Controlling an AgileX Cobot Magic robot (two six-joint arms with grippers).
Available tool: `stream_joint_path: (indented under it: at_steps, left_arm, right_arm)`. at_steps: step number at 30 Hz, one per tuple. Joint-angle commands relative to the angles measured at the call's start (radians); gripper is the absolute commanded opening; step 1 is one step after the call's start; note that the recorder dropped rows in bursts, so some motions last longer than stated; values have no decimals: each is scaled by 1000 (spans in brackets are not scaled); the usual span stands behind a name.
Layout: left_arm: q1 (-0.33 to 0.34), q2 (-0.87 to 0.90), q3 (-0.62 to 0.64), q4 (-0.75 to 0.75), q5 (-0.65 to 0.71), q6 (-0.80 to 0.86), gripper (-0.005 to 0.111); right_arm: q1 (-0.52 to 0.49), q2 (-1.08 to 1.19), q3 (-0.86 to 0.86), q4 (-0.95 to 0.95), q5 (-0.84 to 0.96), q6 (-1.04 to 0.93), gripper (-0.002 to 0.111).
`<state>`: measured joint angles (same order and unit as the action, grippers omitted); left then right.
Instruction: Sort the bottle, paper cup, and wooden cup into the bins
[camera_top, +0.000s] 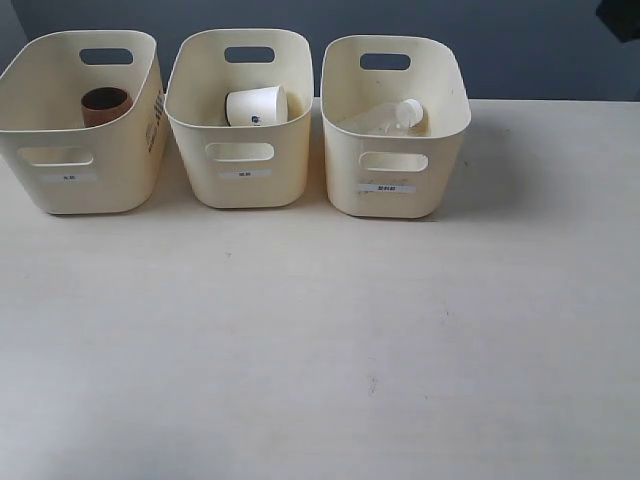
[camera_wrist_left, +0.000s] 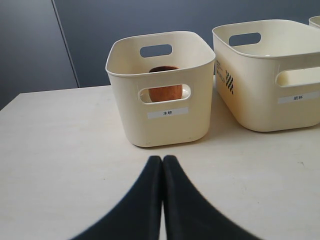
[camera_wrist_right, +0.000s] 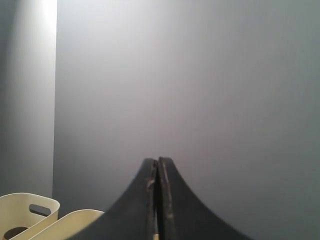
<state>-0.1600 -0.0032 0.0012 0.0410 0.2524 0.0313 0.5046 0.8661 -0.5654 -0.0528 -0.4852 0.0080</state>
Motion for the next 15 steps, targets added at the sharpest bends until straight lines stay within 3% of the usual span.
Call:
stream_joint_path:
  at_steps: [1, 11, 14, 15]
  left_arm:
    - [-1, 3, -1, 2, -14, -3, 0]
    - [-1, 3, -1, 2, -14, -3, 0]
    - [-1, 3, -1, 2, -14, -3, 0]
    - [-1, 3, -1, 2, -14, -3, 0]
  right_arm:
    - [-4, -3, 7, 2, 4, 3, 0]
    - [-8, -6, 7, 0, 39, 3, 0]
    - [-45, -49, 7, -7, 137, 9, 0]
    - [-92, -95, 7, 0, 250, 46, 0]
